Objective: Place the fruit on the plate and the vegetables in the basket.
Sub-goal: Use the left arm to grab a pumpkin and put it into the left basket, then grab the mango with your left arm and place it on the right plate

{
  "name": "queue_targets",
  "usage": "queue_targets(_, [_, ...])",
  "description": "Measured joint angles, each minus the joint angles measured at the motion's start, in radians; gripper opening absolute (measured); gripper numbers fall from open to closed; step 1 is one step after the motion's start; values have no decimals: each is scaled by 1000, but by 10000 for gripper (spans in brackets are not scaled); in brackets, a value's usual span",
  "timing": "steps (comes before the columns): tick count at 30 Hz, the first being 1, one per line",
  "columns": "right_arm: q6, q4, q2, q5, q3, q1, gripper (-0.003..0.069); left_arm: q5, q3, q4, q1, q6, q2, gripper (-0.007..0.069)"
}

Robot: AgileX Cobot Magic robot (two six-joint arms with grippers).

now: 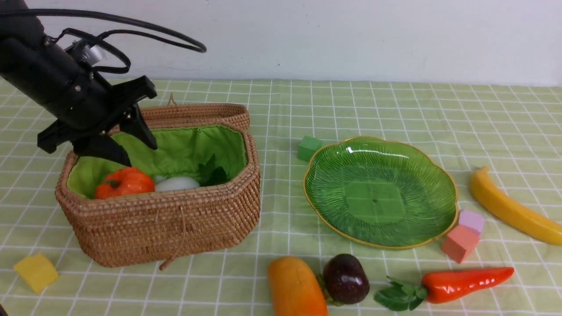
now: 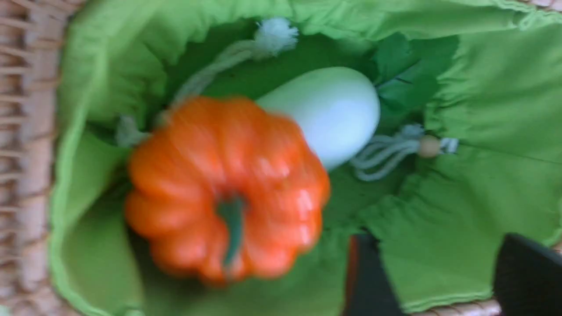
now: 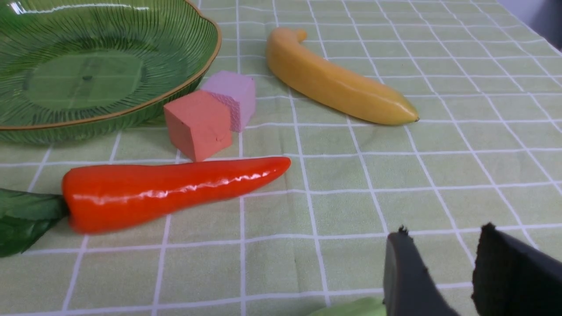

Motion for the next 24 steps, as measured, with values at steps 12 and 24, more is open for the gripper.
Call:
queue_targets(12, [0,0,0,0,0,0,242,141,-1,-14,-313,59,-2,580])
queue_targets(24, [0,0,0,0,0,0,242,47,-2,234,-687,-326,18,582])
